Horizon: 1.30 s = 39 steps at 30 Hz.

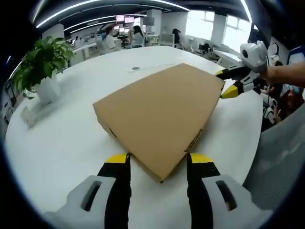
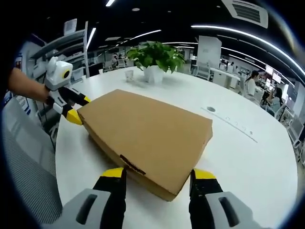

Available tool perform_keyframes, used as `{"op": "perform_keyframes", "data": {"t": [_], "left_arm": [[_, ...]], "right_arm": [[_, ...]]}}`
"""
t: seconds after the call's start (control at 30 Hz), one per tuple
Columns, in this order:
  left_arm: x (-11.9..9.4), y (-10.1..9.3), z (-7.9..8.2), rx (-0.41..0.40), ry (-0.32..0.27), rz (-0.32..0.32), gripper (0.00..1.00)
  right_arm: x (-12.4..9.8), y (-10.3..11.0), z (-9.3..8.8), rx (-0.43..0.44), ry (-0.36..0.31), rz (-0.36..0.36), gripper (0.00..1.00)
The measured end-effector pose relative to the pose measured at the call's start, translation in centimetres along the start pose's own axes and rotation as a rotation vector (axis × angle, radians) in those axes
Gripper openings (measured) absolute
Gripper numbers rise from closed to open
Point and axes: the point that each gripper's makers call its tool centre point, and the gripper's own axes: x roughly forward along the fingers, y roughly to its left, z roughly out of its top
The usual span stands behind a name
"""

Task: Operate the shoe box by opening the lid, removing the specified soft item, and placing it in the target area until the item is outside and the box remains undamaged.

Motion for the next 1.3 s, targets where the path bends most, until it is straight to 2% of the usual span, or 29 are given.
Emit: {"op": "perform_keyframes", "data": {"t": [0.57, 0.7, 1.3], "left_arm": [[-0.4, 2.0, -0.3, 0.060, 0.056, -0.072, 0.44], [-0.8, 2.5, -0.6, 0.075, 0.071, -0.082, 0.44], [-2.9, 4.2, -2.3, 0.109, 0.111, -0.102, 0.44]], "right_arm": [[0.0, 2.5, 0.1, 0.072, 0.004, -0.082, 0.49], [0.0, 3.2, 0.3, 0.099, -0.003, -0.085, 0.50], [1.1, 6.6, 1.2, 0.111, -0.007, -0.108, 0.49]]}}
